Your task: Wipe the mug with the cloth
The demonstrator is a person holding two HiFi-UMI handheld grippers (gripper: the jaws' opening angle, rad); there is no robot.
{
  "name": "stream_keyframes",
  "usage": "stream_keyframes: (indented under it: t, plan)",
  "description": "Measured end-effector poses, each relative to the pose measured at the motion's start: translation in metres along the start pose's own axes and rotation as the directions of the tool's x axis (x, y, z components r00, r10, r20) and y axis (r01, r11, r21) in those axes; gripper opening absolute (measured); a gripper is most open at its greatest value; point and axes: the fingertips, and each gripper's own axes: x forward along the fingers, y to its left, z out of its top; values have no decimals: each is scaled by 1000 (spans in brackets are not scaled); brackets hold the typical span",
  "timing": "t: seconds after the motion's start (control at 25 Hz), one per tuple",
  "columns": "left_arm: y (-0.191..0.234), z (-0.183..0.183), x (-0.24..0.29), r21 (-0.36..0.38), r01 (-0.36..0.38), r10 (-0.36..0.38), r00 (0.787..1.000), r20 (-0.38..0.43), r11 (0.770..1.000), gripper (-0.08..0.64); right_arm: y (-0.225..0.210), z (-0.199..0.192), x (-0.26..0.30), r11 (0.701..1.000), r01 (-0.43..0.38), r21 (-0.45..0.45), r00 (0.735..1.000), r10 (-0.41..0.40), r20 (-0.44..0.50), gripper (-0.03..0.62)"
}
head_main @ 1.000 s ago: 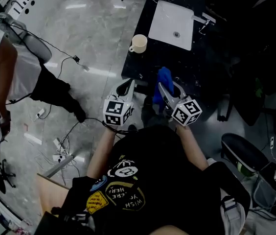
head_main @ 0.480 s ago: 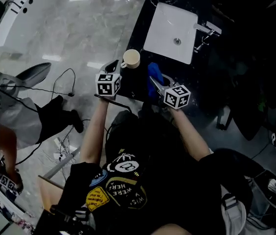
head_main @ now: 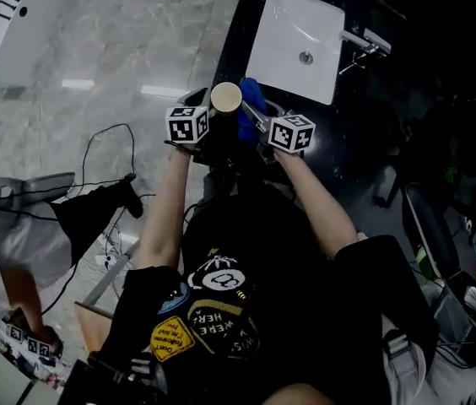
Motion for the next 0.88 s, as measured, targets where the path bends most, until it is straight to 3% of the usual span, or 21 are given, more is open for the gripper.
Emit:
stream_keyframes:
  t: [0.16, 0.36, 0.64, 0.88]
  plan:
    - [-3, -16, -2, -78, 13, -14, 1000, -3, 997, 4, -15, -31, 3, 998, 25, -66, 993, -32, -118, 92]
    - [-7, -30, -5, -97, 10, -12, 1000, -16, 995, 4, -16, -26, 3, 986, 39, -163, 987, -63, -147, 92]
    - [-24, -26, -14, -134, 15, -10, 999, 42, 991, 5, -2, 4, -13, 989, 50, -141, 998, -54, -25, 94]
    - [-44, -44, -15, -142, 67, -67, 998, 2, 988, 5, -15, -24, 1, 988, 70, -136, 990, -86, -114, 94]
